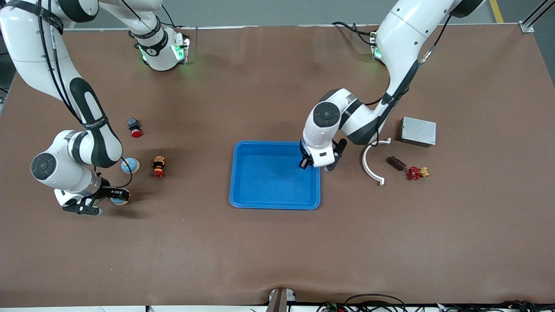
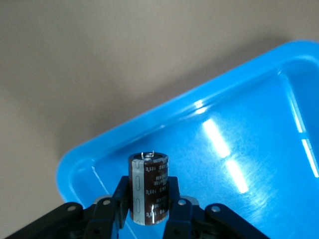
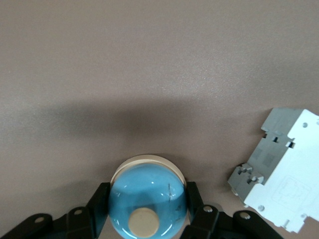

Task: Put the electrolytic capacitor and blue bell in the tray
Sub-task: 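Carry the capacitor over the tray with the left gripper while the right gripper lifts, then lower the capacitor into the tray and open the left gripper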

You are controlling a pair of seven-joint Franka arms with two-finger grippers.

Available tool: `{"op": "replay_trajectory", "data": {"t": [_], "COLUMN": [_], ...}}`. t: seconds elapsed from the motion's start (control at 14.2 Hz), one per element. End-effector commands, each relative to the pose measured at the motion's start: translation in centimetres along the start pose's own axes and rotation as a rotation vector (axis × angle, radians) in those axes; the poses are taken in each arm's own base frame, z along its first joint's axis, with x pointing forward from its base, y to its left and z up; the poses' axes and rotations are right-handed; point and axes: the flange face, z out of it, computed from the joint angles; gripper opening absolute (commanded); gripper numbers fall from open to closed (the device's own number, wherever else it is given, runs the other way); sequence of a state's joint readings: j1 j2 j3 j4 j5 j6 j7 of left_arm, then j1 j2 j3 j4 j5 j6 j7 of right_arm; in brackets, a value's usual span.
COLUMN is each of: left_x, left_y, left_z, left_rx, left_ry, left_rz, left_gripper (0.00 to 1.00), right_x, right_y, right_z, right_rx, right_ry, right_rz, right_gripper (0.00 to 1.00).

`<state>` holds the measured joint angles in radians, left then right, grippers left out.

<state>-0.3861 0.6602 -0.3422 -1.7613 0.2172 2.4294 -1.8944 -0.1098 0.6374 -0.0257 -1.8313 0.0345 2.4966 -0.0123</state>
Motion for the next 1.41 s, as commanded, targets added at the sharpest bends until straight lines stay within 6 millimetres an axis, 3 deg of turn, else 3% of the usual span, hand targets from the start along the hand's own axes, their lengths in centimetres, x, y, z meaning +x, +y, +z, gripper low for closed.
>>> {"op": "replay_trajectory", "data": {"t": [0.0, 0.07, 0.14, 0.21, 0.28, 0.56, 0.71, 0.92, 1.06, 1.34], "left_x": [-1.4, -1.4, -1.3, -1.2, -1.3, 0.5, 3.5, 9.9, 14.3, 24.8], "left_y": [0.6, 0.6, 0.7, 0.7, 0.7, 1.7, 2.2, 1.7, 0.7, -4.1], "left_z": [1.5, 1.6, 1.6, 1.6, 1.3, -2.9, -6.6, -10.1, -10.7, -11.1], "left_rx": [0.01, 0.01, 0.01, 0.01, 0.007, 0.016, 0.043, 0.085, 0.144, 0.224], "left_ry": [0.01, 0.011, 0.011, 0.011, 0.013, 0.055, 0.09, 0.123, 0.132, 0.138], "left_rz": [0.002, 0.003, 0.003, 0.001, 0.007, -0.003, -0.014, -0.003, 0.011, 0.127], "left_gripper": [0.0, 0.0, 0.25, 0.74, 1.0, 1.0, 1.0, 1.0, 1.0, 1.0], "right_x": [0.5, 0.8, 0.9, 1.0, 0.9, -0.3, -1.5, -3.8, -5.4, -9.0], "right_y": [-0.3, -0.6, -1.2, -2.3, -3.5, -11.0, -15.4, -23.0, -27.6, -35.7], "right_z": [-1.8, -2.4, -3.6, -4.9, -5.9, -9.8, -11.0, -12.0, -12.4, -13.1], "right_rx": [0.001, 0.003, 0.007, 0.01, 0.01, 0.005, 0.0, 0.003, 0.019, 0.04], "right_ry": [-0.003, -0.011, -0.024, -0.03, -0.04, -0.06, -0.067, -0.049, -0.039, -0.016], "right_rz": [-0.003, -0.002, -0.003, -0.005, 0.015, 0.11, 0.163, 0.233, 0.296, 0.407], "right_gripper": [0.0, 0.0, 0.0, 0.0, 0.0, 0.0, 0.0, 0.0, 0.0, 0.0]}}
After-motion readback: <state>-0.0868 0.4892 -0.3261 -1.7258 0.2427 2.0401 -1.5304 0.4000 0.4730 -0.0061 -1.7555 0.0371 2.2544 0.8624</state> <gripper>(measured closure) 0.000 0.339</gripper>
